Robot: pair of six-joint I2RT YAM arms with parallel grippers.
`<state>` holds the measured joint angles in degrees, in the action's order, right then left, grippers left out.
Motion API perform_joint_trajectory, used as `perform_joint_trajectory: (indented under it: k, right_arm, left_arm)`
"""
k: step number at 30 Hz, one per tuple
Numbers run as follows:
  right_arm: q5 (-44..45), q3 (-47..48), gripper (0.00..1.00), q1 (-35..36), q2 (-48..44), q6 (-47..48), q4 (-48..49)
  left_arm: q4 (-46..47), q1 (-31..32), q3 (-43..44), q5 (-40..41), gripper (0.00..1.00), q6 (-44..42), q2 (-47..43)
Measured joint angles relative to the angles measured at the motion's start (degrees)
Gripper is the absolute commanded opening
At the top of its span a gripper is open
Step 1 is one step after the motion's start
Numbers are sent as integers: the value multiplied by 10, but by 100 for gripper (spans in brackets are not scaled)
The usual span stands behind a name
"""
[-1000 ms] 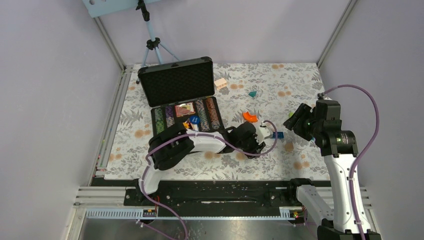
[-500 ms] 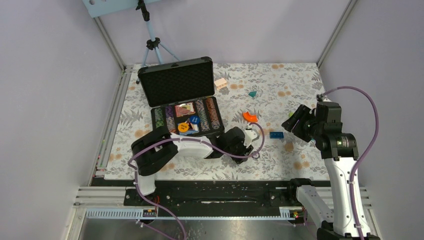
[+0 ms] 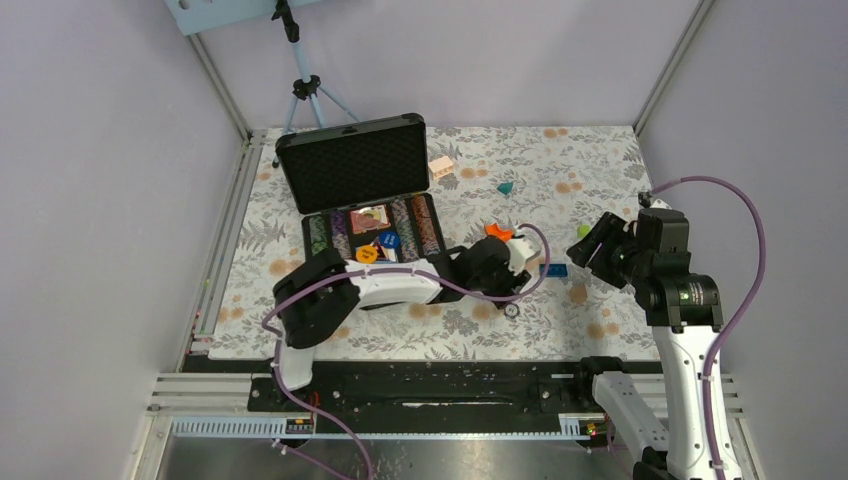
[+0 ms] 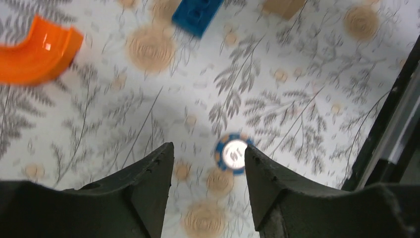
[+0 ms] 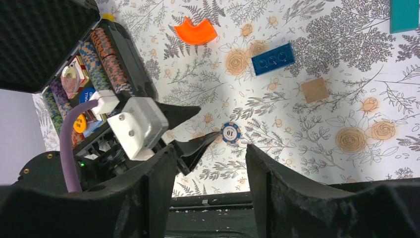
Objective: Pack up texas hold em set
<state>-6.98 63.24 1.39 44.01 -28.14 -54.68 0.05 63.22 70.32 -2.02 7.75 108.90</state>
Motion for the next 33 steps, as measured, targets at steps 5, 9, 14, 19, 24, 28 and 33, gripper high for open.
perform_joint_trajectory:
  k: [5,9,14,19,24,28,33]
  right_arm:
    - [0,2,61,0,0,0,-2]
    - [0,2,61,0,0,1,-2]
    - [0,2,61,0,0,1,-2]
    - [0,2,61,0,1,1,-2]
    - [0,2,61,0,0,1,-2]
    - [-1,-3,61,0,-3,0,-2]
    - [-2,-5,61,0,-5,-2,-1]
  left_arm:
    - [27,15,64,-5,54,-19,65]
    - [29,26,84,-9,54,-35,122]
    - [47,27,94,-14,51,-58,140]
    - [66,26,78,-24,49,-69,136]
    - [95,26,12,-30,48,-71,98]
    - [102,27,-52,-35,48,-62,54]
    - [108,27,-104,-32,47,-45,15]
